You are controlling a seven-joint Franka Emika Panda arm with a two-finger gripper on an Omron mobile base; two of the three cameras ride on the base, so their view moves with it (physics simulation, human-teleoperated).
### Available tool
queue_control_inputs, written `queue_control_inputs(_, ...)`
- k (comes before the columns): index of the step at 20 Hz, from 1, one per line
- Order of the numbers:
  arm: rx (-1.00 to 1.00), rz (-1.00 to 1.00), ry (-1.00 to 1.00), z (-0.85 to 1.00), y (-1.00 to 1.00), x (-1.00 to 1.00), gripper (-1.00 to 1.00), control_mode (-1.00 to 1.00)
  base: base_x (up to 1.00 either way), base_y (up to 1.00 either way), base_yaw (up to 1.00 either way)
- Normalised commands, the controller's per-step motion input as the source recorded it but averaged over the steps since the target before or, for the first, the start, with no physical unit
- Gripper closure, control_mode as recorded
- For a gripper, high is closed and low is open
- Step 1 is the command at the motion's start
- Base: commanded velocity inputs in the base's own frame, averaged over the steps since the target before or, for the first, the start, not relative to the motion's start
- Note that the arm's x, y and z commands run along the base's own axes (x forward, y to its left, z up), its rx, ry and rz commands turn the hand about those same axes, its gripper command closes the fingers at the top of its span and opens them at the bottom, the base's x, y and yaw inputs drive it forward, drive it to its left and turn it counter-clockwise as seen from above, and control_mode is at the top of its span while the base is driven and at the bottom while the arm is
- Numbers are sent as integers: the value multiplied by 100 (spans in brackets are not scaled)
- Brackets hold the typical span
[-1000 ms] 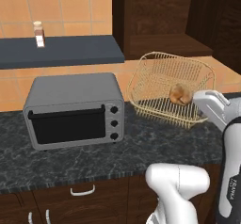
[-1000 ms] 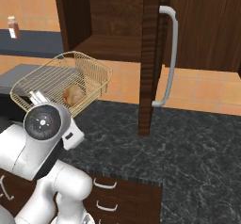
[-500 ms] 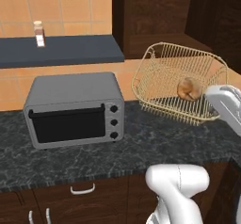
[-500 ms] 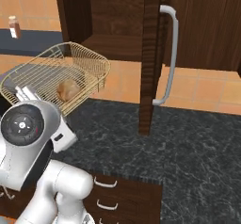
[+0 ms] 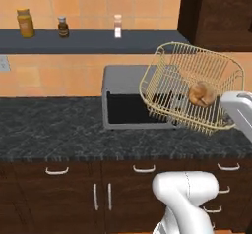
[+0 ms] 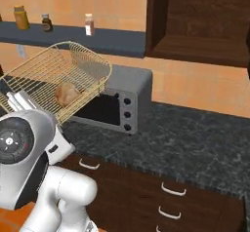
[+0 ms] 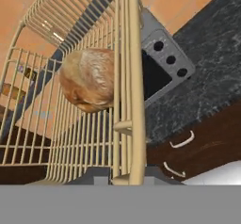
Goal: Open the cabinet, pick up the bread from the cabinet and place it in the basket. Then move the basket to the dining counter.
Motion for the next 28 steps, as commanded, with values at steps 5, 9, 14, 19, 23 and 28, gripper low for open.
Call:
queue_control_inputs(5,0,0,0,0,0,0,100,100,-2,42,90)
queue_control_inputs(9,0,0,0,0,0,0,100,100,0,0,100)
queue_control_inputs(14,0,0,0,0,0,0,100,100,0,0,100)
queue_control_inputs(19,0,0,0,0,0,0,100,100,0,0,100)
queue_control_inputs(23,0,0,0,0,0,0,100,100,0,-8,100)
queue_control_inputs(28,0,0,0,0,0,0,100,100,22,-28,91)
